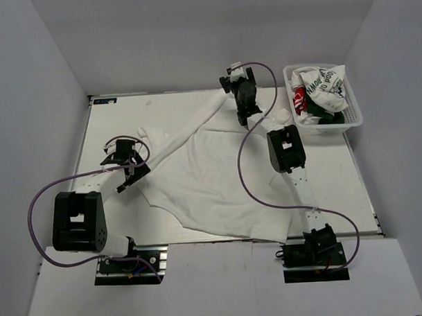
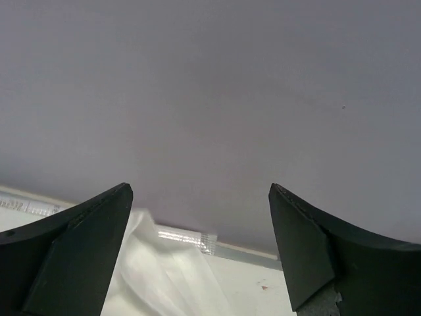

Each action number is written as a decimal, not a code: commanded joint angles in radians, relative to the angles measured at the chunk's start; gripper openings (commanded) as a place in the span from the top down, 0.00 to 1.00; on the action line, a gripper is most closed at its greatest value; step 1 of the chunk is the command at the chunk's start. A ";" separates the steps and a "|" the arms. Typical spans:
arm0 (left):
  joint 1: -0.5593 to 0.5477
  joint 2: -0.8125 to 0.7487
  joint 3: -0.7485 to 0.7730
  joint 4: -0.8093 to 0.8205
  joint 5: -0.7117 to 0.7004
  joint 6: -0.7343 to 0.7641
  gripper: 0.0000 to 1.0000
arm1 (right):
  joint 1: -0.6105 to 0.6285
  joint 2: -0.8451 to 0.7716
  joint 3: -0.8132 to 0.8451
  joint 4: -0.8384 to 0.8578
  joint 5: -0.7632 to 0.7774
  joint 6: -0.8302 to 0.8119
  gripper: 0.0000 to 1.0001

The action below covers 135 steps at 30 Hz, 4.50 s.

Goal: Fold and stack the t-shirts

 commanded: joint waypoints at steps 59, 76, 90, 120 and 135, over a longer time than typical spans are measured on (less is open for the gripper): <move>0.008 1.008 1.591 0.071 0.318 0.042 0.00 | 0.504 -1.289 -1.266 -0.980 -0.170 0.703 0.10; -0.061 0.394 0.536 -0.070 0.221 0.063 0.00 | 0.076 -0.926 -0.999 -1.081 -0.048 0.768 0.10; 0.001 0.896 0.977 -0.268 0.121 0.121 0.00 | -0.087 -0.516 -0.580 -1.216 -0.105 0.747 0.10; -0.212 -0.093 0.237 -0.331 0.344 -0.088 0.00 | -0.097 -1.298 -1.191 -0.981 -0.036 0.836 0.10; -0.529 -0.160 -0.087 -0.509 0.528 -0.276 0.03 | -0.119 -1.467 -1.373 -1.081 0.095 0.953 0.10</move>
